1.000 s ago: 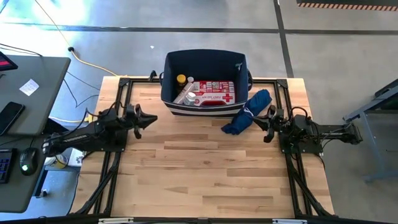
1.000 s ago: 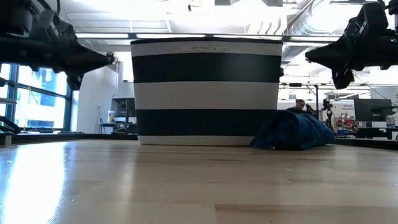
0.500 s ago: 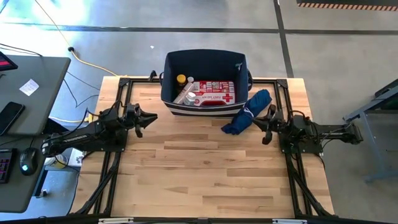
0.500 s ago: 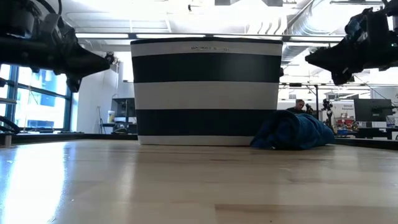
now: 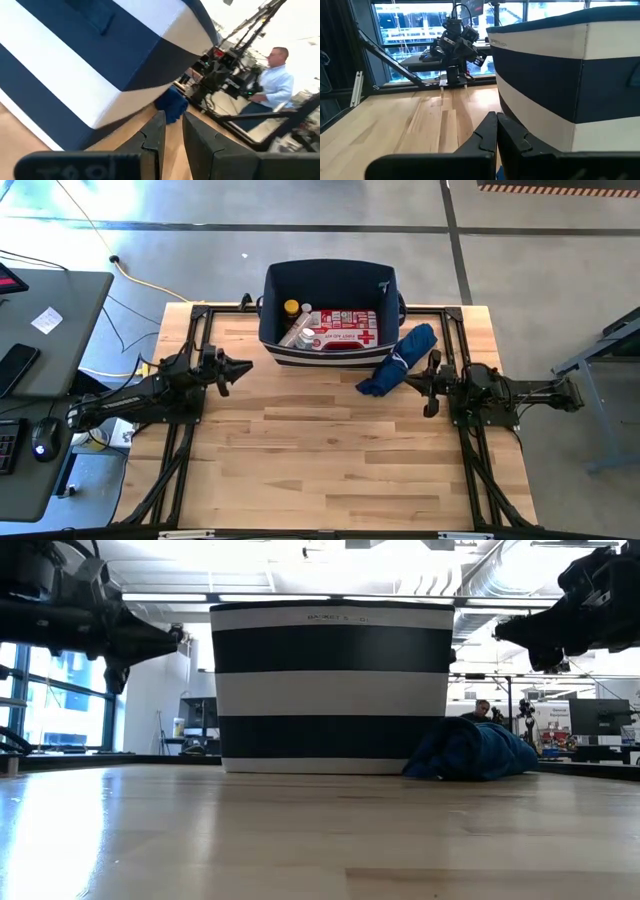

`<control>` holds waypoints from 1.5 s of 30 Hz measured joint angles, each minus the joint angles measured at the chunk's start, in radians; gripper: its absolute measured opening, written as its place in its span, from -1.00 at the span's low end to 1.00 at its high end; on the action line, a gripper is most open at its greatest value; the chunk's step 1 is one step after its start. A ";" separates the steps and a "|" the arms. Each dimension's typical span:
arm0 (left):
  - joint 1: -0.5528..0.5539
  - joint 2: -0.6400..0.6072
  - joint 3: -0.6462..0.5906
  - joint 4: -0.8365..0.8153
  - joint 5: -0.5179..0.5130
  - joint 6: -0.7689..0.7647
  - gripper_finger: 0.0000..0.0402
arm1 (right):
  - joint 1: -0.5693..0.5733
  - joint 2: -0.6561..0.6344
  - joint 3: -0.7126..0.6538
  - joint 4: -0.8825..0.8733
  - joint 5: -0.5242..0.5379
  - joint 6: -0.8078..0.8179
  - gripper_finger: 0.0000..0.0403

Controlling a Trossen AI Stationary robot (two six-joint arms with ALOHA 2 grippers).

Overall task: Pick & place medical supplies in basket/bin
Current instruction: Return to Home Position

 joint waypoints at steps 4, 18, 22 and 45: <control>0.000 0.000 0.000 -0.008 0.014 -0.031 -0.50 | 0.000 0.000 0.000 0.003 -0.001 -0.001 -1.00; 0.000 0.000 0.000 -0.019 0.000 -0.032 -0.50 | 0.000 0.000 0.000 0.007 -0.001 -0.001 -1.00; 0.000 0.000 0.000 -0.019 0.000 -0.032 -0.49 | 0.000 0.000 0.000 0.008 -0.001 -0.001 -1.00; -0.295 -0.022 -0.007 0.000 0.004 -0.033 -0.49 | 0.000 0.000 0.000 0.009 -0.002 -0.001 -1.00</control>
